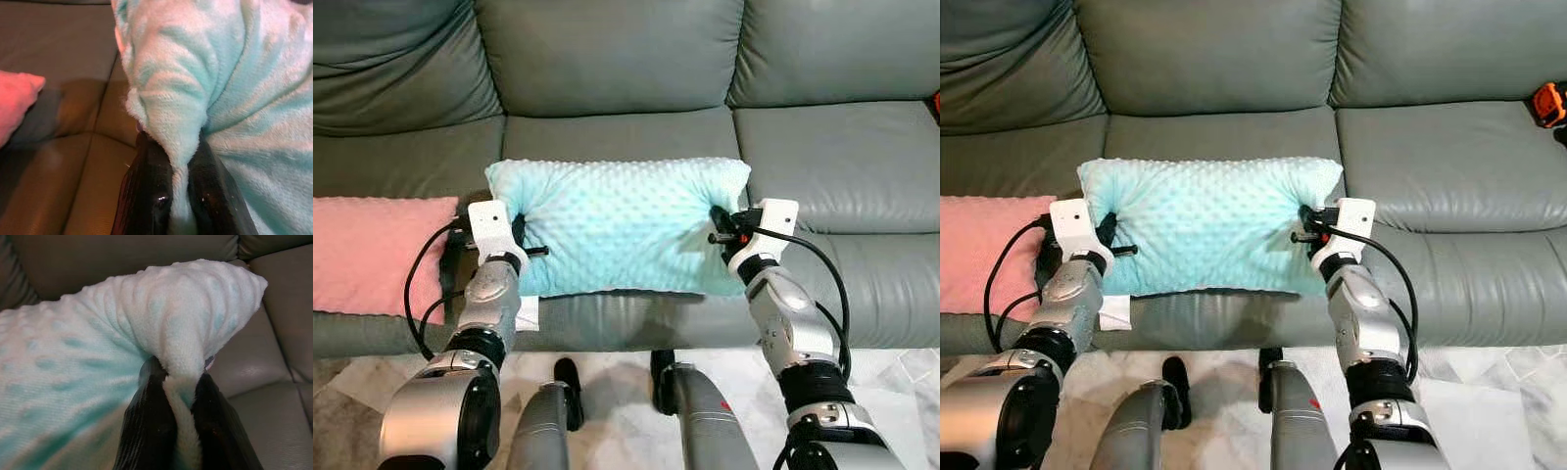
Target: Move the pillow to the sofa
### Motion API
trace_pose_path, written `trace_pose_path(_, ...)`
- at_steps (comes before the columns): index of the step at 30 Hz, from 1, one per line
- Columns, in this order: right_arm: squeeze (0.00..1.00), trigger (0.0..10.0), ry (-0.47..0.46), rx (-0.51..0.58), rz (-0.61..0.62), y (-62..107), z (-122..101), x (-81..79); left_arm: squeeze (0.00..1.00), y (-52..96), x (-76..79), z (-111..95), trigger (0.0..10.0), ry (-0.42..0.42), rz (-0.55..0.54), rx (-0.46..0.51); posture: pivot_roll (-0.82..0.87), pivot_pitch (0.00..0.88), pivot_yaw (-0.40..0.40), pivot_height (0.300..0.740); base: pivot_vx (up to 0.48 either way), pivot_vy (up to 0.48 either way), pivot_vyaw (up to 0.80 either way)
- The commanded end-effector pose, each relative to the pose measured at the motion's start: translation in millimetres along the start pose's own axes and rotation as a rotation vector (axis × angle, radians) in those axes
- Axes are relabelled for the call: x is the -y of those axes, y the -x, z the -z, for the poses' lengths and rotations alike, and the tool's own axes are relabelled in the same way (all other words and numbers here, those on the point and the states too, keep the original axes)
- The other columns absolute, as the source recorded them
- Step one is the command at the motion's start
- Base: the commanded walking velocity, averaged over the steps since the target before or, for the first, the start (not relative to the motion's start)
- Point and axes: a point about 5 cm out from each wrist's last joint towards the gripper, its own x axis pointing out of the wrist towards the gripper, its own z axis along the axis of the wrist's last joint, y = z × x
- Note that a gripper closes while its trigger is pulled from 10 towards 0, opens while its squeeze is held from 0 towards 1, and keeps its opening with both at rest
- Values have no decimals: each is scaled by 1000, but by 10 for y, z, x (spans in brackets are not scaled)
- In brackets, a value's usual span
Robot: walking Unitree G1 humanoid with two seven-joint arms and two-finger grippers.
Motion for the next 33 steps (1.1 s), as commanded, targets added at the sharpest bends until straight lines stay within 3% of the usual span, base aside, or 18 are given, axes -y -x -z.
trace_pose_path(1,514,10000,-8,-24,54,60,117,97,98,41,-39,105,10000,25,-23,-28,-76,511,44,740,0,0,0)
trace_pose_path(2,514,10000,-8,-24,61,62,121,107,98,42,-30,107,10000,28,-20,-28,-76,511,44,740,0,0,0)
trace_pose_path(3,1000,10000,-12,-25,68,64,126,119,424,43,-22,112,10000,30,-18,-29,-75,512,44,740,0,0,0)
trace_pose_path(4,1000,10000,-13,-25,72,63,133,131,851,45,-9,120,10000,35,-14,-31,-75,512,43,740,0,0,0)
trace_pose_path(5,1000,10000,-13,-25,72,63,133,131,851,45,-9,120,10000,35,-14,-31,-75,512,43,740,0,0,0)
trace_pose_path(6,1000,10000,-14,-22,70,59,133,127,1000,44,-2,118,10000,35,-12,-30,-74,513,41,740,0,0,0)
trace_pose_path(33,1000,10000,-29,0,62,16,140,49,1000,129,24,299,10000,37,-3,-71,-56,518,50,740,0,0,0)
